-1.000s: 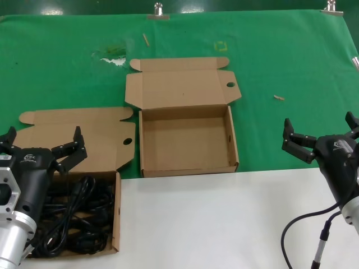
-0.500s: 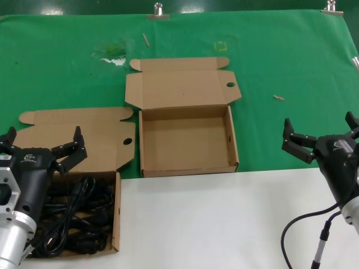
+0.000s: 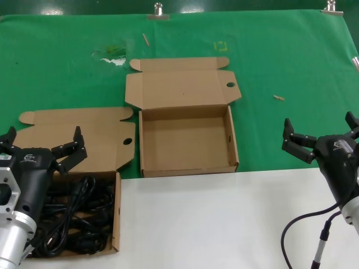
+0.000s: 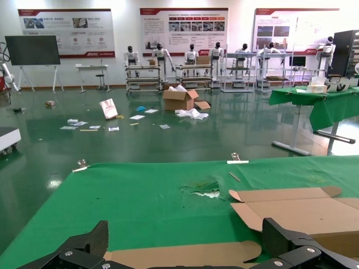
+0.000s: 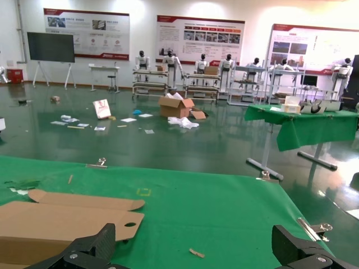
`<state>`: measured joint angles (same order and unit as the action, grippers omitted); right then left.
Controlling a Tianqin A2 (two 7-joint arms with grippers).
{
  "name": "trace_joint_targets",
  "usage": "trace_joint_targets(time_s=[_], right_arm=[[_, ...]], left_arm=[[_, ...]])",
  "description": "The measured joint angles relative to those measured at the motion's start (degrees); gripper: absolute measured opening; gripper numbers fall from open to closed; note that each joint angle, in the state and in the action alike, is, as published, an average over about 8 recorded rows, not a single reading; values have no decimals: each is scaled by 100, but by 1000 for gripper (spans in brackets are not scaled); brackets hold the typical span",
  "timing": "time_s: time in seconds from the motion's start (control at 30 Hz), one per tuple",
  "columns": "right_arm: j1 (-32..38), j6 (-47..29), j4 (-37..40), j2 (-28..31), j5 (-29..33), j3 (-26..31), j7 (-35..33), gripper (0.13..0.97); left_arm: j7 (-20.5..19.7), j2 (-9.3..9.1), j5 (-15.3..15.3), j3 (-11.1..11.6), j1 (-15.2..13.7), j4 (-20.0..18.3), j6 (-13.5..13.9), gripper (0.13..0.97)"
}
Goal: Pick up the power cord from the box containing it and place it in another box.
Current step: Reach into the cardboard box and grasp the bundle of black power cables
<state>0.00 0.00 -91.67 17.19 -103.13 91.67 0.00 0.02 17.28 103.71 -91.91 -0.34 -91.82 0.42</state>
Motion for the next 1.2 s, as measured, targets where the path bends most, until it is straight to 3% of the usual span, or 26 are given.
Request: trace_joint_targets(time_s=[0.3, 0.6, 0.8, 0.9, 1.0, 1.2], right_arm=[[0, 0, 0, 0, 0, 0, 0, 959], [0, 0, 0, 0, 0, 0, 0, 896], [0, 0, 0, 0, 0, 0, 0, 799], [0, 0, 0, 0, 0, 0, 0, 767], [0, 0, 0, 0, 0, 0, 0, 767], [0, 0, 0, 0, 0, 0, 0, 621]], left_arm=[[0, 0, 0, 0, 0, 0, 0, 966], [18, -20, -16, 25, 3, -8, 4, 966], [105, 5, -28, 120, 39, -157, -92, 966], [107, 247, 161, 17, 76, -318, -286, 966], [137, 668, 556, -235, 115, -512, -584, 966], [431, 1898, 1745, -890, 244, -966, -1289, 966]])
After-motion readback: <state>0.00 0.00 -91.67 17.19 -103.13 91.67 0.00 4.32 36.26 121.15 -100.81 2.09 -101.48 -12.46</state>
